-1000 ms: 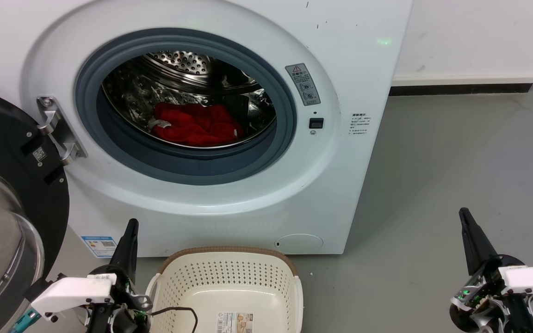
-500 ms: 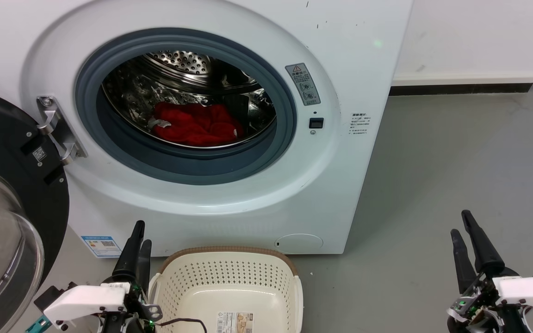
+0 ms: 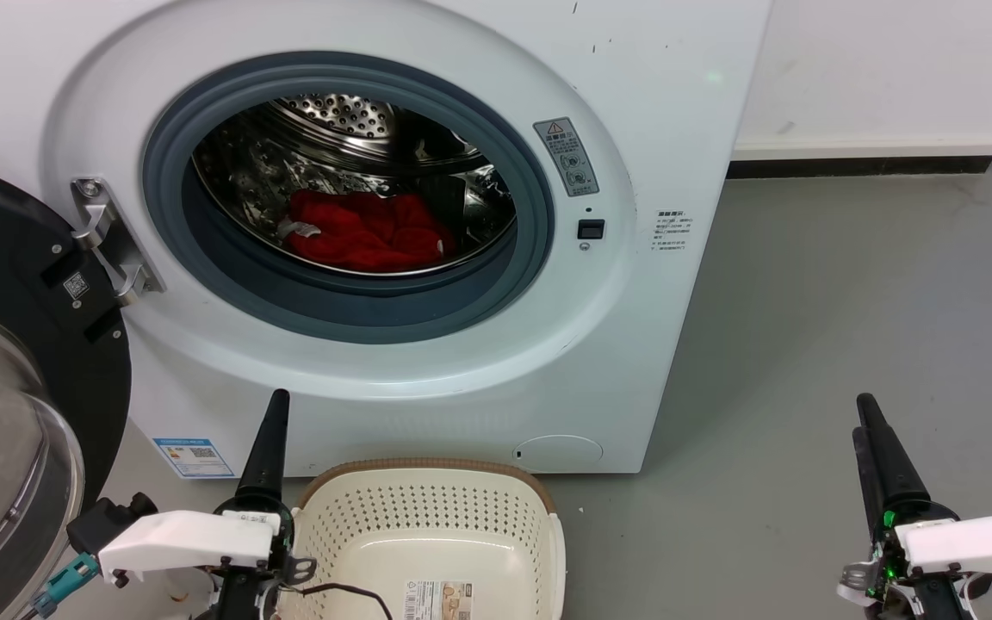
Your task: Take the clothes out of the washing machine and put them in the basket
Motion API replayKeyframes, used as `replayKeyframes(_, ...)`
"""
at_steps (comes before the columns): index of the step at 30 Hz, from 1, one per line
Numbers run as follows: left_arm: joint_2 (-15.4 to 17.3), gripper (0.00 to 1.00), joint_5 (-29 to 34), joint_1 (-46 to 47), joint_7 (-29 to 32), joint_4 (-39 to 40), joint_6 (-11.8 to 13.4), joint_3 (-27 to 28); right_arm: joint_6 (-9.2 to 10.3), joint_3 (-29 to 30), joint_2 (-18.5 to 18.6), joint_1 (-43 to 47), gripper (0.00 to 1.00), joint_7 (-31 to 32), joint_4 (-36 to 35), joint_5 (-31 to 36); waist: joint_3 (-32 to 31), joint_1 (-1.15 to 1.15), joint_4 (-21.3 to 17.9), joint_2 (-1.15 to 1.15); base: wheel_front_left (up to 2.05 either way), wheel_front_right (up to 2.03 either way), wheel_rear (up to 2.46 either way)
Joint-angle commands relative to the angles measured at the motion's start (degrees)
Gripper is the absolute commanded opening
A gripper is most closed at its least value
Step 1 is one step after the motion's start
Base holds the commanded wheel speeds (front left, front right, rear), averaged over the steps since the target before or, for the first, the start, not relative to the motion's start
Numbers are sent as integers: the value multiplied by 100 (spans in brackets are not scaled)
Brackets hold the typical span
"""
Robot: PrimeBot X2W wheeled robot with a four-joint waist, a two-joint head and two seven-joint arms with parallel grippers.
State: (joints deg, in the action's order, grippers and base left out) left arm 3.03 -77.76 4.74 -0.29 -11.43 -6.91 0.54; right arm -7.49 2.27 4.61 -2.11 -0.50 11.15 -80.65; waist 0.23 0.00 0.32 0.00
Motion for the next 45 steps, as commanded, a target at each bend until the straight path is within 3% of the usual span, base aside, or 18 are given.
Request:
replayKeyframes(1,21,100,155,133,-60,130,18,-24,0,-8,34,-71,100,-44,-132,173,0,0,2,0,0,0,0)
replayKeyframes(15,15,100,1866,116,-350,363,427,-472,0,11,-76,46,100,-333,-369,1821,-5,0,71,0,0,0,0)
replayKeyframes(30,12,100,3712,110,-653,265,710,-712,0,104,-112,262,100,-478,-660,4143,-31,0,150,0,0,0,0)
replayKeyframes(45,115,100,4939,161,-877,308,829,-818,0,214,-153,394,100,-460,-865,5415,-18,0,195,0,0,0,0)
